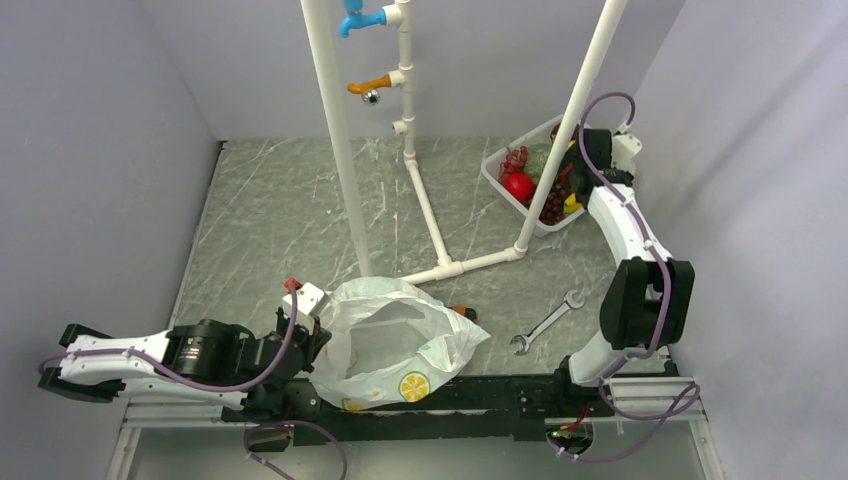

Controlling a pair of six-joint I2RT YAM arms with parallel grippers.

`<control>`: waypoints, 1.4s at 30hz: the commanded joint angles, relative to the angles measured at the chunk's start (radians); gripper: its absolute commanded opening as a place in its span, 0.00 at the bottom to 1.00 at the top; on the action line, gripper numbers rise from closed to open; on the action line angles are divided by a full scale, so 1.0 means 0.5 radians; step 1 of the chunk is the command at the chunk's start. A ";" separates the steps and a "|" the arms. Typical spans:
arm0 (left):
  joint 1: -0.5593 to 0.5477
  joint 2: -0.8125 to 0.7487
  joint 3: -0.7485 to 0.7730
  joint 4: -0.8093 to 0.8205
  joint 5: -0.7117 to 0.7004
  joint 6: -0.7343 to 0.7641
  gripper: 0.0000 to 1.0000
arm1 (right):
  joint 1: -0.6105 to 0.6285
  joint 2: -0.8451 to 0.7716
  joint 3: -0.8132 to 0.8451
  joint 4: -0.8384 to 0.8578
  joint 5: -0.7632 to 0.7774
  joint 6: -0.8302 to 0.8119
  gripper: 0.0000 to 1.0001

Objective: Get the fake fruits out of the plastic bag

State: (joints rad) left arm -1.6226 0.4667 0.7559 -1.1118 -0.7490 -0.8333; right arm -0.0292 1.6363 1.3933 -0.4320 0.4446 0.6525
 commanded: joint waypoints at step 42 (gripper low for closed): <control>-0.022 0.368 0.420 0.367 0.095 0.208 0.96 | 1.710 -1.364 -1.042 -0.057 0.204 -0.307 0.96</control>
State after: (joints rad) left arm -1.6295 0.5785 0.8425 -1.0134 -0.7189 -0.7952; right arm 0.8200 1.0164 0.8089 -0.5144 0.5381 0.5926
